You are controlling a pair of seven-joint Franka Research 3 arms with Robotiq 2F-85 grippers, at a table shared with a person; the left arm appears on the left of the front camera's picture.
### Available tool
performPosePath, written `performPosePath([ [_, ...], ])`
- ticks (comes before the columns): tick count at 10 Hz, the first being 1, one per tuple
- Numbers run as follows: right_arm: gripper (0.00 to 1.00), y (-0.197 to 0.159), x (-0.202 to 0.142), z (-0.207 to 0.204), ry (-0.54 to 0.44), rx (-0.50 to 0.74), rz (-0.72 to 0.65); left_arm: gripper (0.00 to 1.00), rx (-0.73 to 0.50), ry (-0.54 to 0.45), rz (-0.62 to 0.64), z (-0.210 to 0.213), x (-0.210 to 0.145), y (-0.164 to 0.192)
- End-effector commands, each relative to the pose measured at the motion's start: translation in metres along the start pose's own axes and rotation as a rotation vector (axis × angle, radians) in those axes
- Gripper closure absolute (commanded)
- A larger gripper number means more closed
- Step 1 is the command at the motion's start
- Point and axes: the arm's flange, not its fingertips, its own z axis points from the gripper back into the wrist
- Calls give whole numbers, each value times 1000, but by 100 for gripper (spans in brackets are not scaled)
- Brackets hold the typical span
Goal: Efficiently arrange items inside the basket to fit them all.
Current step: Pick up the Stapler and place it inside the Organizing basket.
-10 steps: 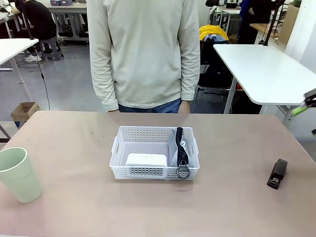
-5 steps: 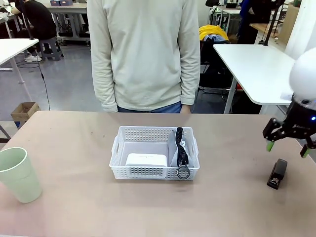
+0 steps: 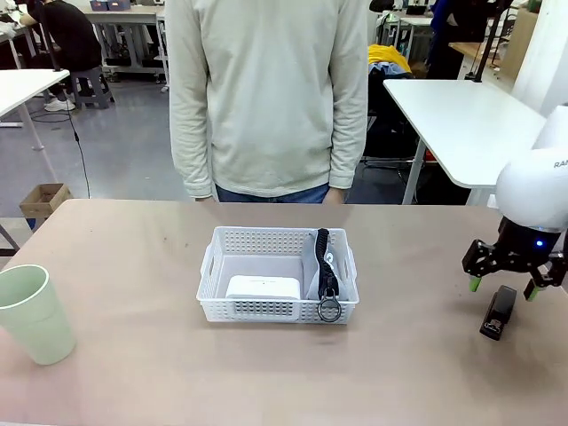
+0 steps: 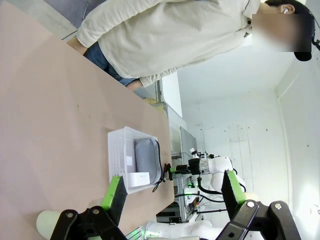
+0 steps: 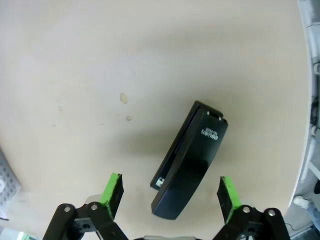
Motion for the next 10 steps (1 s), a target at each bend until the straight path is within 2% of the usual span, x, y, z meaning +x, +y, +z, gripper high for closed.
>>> performPosePath([
  [1,0,-13,-10,-16,33,82,21,0,-26,-10,-17,0,1,-1],
  [2,0,-13,-11,-21,54,75,30,0,-26,-10,-17,0,1,-1],
  [6,0,-11,-10,-27,37,63,17,0,-26,-10,-17,0,1,-1],
  [8,0,-11,-10,-24,50,1,-279,0,-26,-10,-17,0,1,-1],
  [10,0,-15,-8,-22,67,14,-361,0,-26,-10,-17,0,1,-1],
])
